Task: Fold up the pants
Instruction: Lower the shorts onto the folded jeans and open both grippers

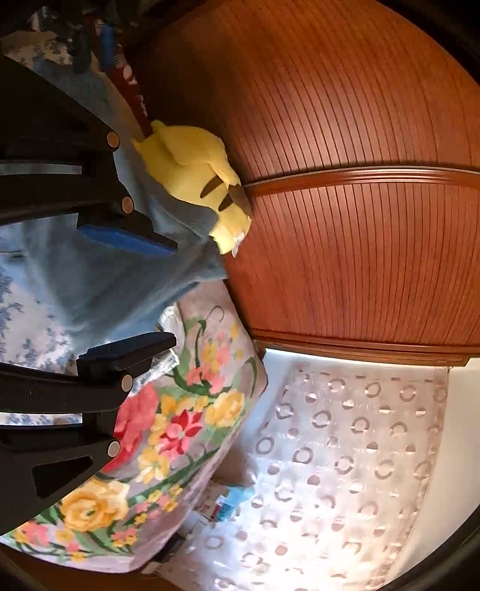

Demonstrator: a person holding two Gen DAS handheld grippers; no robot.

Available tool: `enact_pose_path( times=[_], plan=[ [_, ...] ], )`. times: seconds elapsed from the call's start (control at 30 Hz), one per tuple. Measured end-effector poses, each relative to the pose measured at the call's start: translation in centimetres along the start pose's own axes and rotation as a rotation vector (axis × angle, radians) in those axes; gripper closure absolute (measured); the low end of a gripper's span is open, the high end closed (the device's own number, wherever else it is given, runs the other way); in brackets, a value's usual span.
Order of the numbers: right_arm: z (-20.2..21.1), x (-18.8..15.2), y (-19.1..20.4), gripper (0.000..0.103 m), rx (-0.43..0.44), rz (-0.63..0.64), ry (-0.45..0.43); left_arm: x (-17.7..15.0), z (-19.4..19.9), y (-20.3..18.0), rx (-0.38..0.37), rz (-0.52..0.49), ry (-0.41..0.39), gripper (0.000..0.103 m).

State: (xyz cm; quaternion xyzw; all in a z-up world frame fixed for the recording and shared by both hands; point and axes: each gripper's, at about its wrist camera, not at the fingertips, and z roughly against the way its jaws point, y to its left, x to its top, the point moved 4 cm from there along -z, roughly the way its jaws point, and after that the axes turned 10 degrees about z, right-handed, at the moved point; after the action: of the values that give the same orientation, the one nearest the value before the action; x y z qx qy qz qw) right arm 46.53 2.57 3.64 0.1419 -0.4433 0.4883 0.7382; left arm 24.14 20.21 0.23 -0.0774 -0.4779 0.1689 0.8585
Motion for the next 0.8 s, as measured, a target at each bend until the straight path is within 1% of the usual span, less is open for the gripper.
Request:
enact_pose_path(
  times=[0.03, 0.1, 0.17, 0.2, 0.3, 0.37, 0.43, 0.53, 0.63, 0.7, 0.8],
  plan=[
    [0.4, -0.7, 0.2, 0.059, 0.0, -0.007, 0.001, 0.0, 0.0, -0.2, -0.008, -0.004, 0.001, 0.05],
    [1.0, -1.8, 0.8, 0.059, 0.004, -0.02, 0.003, 0.1, -0.3, -0.4, -0.019, -0.013, 0.008, 0.035],
    [2.0, -3.2, 0.9, 0.059, 0.002, -0.052, -0.001, 0.2, -0.4, -0.9, -0.024, -0.028, 0.006, 0.031],
    [2.2, -3.2, 1.2, 0.059, 0.005, -0.066, -0.001, 0.3, -0.4, -1.3, -0.025, -0.038, 0.007, 0.028],
    [4.7, -4.6, 1.9, 0.059, -0.01, -0.104, -0.009, 0.3, -0.7, -1.8, -0.028, -0.054, 0.017, 0.027],
    [5.6, -5.3, 2.7, 0.059, -0.01, -0.114, -0.006, 0.3, -0.7, -2.2, -0.026, -0.061, 0.021, 0.027],
    [6.8, -5.6, 3.5, 0.059, -0.016, -0.112, -0.016, 0.3, -0.3, -2.5, -0.021, -0.068, 0.009, 0.026],
    [8.2, -6.4, 4.4, 0.058, -0.027, -0.13, -0.013, 0.3, 0.2, -3.1, -0.034, -0.07, 0.002, 0.023],
    [9.7, -7.0, 5.3, 0.058, -0.054, -0.135, -0.015, 0.2, 0.7, -3.7, -0.04, -0.083, -0.009, 0.018],
    [10.7, -7.3, 5.5, 0.058, -0.066, -0.14, -0.019, 0.2, 1.0, -4.1, -0.034, -0.094, -0.021, 0.01],
    [12.2, -7.3, 6.0, 0.058, -0.092, -0.152, -0.033, 0.2, 1.7, -4.9, -0.042, -0.108, -0.037, 0.005]
  ],
)
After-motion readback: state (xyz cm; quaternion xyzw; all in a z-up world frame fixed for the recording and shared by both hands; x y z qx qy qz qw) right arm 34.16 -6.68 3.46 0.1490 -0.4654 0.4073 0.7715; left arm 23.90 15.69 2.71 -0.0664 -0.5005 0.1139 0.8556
